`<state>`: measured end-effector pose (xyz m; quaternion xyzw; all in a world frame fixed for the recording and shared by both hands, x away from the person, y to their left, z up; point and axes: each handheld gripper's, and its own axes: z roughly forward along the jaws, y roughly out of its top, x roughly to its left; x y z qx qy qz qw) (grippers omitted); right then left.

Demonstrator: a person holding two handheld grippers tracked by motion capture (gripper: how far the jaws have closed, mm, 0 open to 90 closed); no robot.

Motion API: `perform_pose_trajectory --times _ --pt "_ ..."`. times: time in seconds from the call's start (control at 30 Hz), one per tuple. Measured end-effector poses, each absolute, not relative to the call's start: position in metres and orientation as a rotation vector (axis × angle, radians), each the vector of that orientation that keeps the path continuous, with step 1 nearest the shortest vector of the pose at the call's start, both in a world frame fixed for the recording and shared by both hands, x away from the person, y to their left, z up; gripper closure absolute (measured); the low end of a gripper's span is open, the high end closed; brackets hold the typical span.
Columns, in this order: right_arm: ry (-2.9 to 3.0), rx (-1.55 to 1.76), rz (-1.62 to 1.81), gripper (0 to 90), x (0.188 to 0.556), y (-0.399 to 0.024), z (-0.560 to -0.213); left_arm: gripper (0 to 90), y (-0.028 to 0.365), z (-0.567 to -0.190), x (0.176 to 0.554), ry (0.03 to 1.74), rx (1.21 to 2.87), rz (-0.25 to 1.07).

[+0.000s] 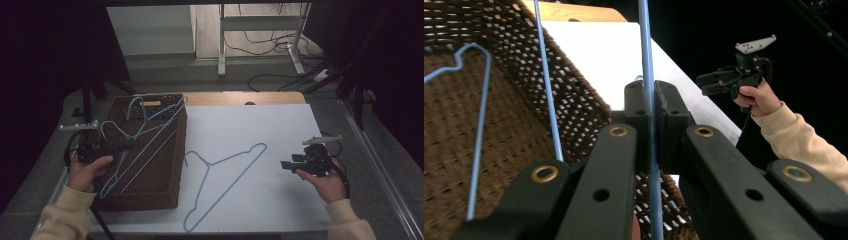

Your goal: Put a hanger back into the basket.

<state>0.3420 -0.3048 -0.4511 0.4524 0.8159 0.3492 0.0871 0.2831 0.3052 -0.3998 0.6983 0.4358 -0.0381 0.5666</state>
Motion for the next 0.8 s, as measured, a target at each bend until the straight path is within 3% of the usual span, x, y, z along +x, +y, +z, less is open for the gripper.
perform_pose_trajectory --times 0.27,0.8 --pt "2.432 1.35 1.036 41.1 0.342 -0.305 -0.452 86.3 0.322 -0.411 0.284 1.059 1.618 -0.08" --pt "2.431 1.353 1.035 41.0 0.342 -0.306 -0.452 86.0 0.318 -0.429 0.305 1.109 1.674 -0.114"
